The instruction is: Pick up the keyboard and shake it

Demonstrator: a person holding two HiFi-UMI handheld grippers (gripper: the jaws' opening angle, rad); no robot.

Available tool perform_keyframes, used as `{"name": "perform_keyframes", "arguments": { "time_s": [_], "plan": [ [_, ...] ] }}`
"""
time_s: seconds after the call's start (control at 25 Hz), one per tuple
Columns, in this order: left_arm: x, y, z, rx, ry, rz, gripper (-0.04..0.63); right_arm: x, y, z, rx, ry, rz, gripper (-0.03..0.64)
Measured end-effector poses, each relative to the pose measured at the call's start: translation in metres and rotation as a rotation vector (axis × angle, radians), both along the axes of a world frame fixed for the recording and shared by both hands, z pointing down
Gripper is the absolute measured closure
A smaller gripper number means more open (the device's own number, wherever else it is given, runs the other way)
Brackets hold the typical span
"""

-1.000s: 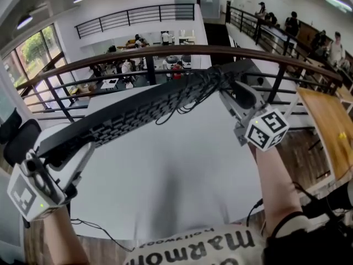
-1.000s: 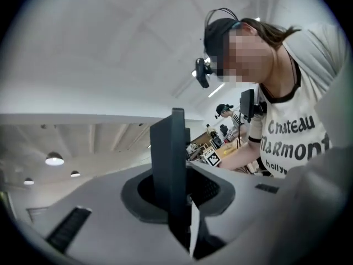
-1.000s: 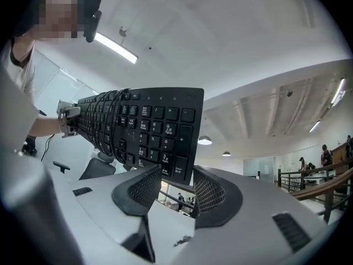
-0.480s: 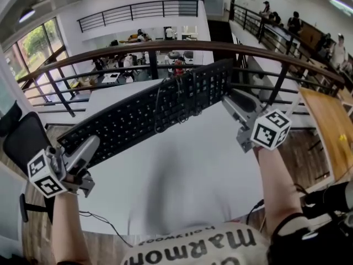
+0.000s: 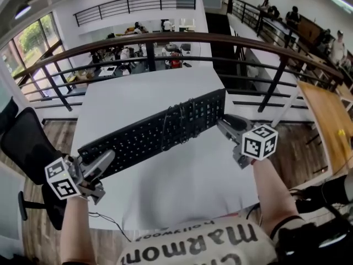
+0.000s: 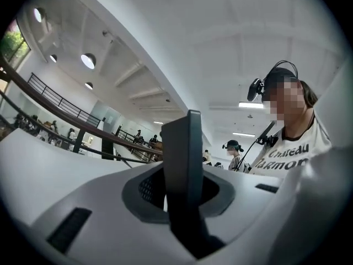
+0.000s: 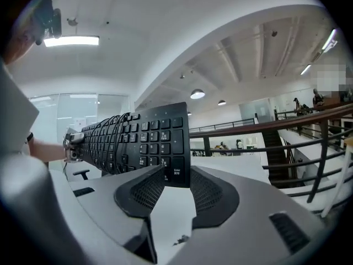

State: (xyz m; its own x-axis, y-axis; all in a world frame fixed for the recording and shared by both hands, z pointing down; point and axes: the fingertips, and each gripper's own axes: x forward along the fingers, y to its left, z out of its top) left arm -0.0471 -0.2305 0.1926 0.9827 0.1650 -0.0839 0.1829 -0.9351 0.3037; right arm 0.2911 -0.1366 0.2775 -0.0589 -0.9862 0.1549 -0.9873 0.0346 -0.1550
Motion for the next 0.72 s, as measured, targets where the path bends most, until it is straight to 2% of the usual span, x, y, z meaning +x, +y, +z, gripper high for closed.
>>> {"name": "perform_keyframes", "arguments": {
  "time_s": [0.36, 0.6, 0.72],
  "plan": [
    [0.006, 0.006, 0.082, -0.115, -0.124, -0.005, 0.517, -0.009, 0.035, 0.102, -0.193, -0.109, 0.059, 0.459],
    [0.011, 0.035, 0.124, -0.151, -0.193, 0.035, 0.517, -0.015, 0.078, 0.166, -0.32, -0.227, 0.128, 0.462],
    [0.01, 0.047, 0.142, -0.162, -0.215, 0.027, 0.517, -0.018, 0.093, 0.189, -0.382, -0.238, 0.152, 0.468]
  ]
}}
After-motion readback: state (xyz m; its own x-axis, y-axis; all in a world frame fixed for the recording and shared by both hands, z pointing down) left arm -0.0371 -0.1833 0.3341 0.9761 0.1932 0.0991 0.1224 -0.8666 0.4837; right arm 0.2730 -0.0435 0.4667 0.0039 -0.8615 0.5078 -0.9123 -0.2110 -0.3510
